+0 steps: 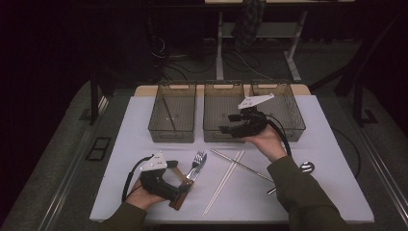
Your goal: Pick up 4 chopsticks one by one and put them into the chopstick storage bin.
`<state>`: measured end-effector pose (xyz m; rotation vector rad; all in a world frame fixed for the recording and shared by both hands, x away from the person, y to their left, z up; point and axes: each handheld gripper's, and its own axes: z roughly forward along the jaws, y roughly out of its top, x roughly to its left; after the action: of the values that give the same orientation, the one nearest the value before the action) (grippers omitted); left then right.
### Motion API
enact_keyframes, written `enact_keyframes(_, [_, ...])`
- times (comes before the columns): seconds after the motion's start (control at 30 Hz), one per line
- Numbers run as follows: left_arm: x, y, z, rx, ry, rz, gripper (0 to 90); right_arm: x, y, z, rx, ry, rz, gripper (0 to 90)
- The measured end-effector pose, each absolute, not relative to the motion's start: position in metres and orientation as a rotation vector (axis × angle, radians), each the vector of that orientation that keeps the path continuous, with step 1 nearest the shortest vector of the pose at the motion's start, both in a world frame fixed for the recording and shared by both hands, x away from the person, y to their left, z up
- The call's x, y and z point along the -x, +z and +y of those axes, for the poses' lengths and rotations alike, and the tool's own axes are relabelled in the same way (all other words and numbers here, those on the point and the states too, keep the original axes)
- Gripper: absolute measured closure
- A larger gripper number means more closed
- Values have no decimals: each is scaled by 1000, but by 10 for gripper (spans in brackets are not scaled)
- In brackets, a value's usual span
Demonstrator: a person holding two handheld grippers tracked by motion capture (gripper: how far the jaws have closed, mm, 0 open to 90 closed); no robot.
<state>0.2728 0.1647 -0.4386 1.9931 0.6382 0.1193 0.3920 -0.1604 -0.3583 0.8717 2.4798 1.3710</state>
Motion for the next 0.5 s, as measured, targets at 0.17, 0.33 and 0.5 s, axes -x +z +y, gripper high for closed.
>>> enact_keyframes(0.17, [-272,-438,165,-2007,129,637,0,-380,-364,-171,-866,1377,2483,357])
enact_keyframes(0.33, [-271,-438,164,-2015,143,646,0,-368,-373,-186,-885,1382,2474,345])
enact_keyframes(0.5, [-271,-438,163,-2027,149,648,0,-357,-379,-203,-900,1392,2461,344])
